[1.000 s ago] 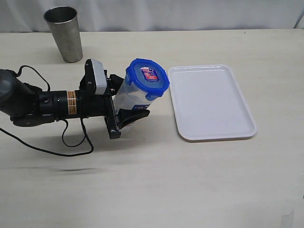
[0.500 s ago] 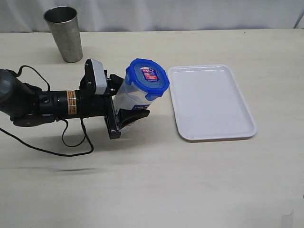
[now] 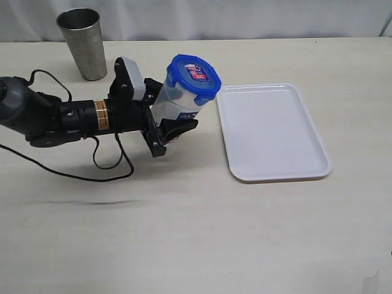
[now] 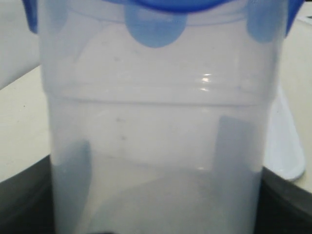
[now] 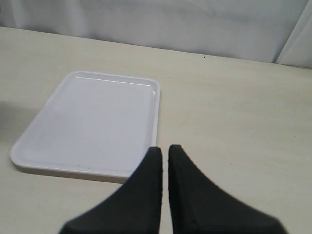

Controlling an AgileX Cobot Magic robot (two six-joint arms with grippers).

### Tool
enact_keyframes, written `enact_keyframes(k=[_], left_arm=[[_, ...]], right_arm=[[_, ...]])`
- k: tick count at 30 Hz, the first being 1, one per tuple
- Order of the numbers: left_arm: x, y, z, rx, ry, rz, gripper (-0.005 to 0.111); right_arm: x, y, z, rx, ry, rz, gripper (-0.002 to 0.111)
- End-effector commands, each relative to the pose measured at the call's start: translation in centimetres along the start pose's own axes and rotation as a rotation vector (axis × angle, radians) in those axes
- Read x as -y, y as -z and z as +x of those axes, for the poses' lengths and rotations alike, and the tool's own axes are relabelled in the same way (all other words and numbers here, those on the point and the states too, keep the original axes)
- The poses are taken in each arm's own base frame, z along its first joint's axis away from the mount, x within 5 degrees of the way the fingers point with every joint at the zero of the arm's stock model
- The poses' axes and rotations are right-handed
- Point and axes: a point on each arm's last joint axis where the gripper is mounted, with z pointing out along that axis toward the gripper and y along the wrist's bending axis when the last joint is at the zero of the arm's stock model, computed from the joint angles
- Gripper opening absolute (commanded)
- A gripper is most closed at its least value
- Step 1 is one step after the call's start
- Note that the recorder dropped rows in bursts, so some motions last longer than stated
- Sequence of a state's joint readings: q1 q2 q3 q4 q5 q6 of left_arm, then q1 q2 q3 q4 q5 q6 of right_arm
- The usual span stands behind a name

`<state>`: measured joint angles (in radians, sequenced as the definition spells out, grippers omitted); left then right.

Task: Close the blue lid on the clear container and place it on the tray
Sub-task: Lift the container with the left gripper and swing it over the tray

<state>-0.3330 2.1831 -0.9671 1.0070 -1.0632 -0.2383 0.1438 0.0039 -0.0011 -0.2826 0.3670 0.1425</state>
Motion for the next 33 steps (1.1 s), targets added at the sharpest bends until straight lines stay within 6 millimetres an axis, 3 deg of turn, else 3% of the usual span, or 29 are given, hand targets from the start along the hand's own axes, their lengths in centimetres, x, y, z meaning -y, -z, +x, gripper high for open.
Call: enact_keyframes(k=[1, 8, 17, 25, 33], left_arm=[[-1.0, -2.2, -3.0, -0.124, -0.084, -0.067, 0.0], [-1.4, -6.9, -9.0, -0.469, -0.329, -0.25, 0.0], [0.8, -9.3, -13.1, -0.745, -0.744, -0.285, 0.0], [3.0, -10.1, -13.7, -0.975, -1.164, -0.336, 0.0], [6.1, -13.1, -12.5, -0.963, -1.565, -0.284, 0.0]], right_arm=[[0.0, 0.0, 0.0, 0.0, -0.007, 0.001, 0.005], [0.0, 0.0, 0.0, 0.0, -0.007, 0.001, 0.005], [0.0, 0.0, 0.0, 0.0, -0.007, 0.001, 0.005], [0.0, 0.0, 0.0, 0.0, -0.007, 0.001, 0.005], [0.0, 0.0, 0.0, 0.0, -0.007, 0.001, 0.005]])
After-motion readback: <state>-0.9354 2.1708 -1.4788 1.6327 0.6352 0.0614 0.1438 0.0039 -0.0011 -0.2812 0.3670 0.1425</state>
